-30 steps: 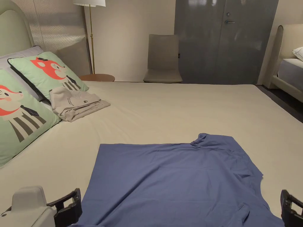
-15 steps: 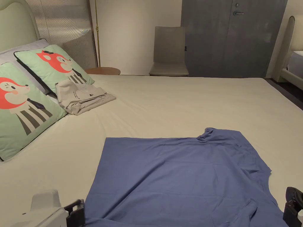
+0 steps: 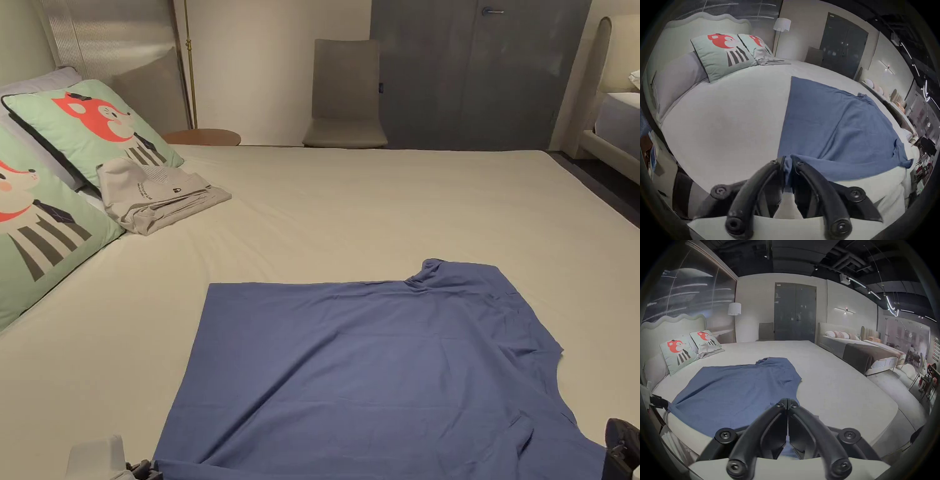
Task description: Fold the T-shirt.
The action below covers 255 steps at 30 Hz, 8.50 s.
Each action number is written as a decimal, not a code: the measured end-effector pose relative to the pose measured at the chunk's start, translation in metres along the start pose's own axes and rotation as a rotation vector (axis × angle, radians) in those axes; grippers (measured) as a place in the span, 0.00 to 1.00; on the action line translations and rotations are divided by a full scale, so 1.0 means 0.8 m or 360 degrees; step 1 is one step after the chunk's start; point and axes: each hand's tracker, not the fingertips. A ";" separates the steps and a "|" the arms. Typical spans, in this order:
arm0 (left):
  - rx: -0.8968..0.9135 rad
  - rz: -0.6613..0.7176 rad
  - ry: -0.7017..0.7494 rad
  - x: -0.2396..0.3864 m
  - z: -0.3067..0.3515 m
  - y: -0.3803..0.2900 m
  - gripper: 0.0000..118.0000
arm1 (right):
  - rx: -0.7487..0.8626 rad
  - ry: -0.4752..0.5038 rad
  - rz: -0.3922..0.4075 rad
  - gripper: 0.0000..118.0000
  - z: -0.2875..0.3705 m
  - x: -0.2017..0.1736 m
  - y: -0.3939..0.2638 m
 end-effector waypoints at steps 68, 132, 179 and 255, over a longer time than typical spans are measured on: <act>0.0367 -0.0028 0.0066 0.047 -0.090 0.192 0.38 | -0.0040 0.0042 0.0033 0.59 -0.209 -0.001 0.123; -0.0189 -0.0063 0.0070 0.003 -0.016 0.017 0.09 | -0.0767 0.0157 -0.0100 0.06 -0.069 0.047 -0.019; -0.0384 0.0150 0.0172 0.029 -0.295 0.266 0.76 | -0.0117 0.0040 -0.0068 0.01 -0.222 -0.051 0.102; 0.0536 -0.0050 0.0039 0.000 0.061 0.081 0.93 | -0.0021 -0.0286 0.0121 0.85 -0.013 0.019 0.059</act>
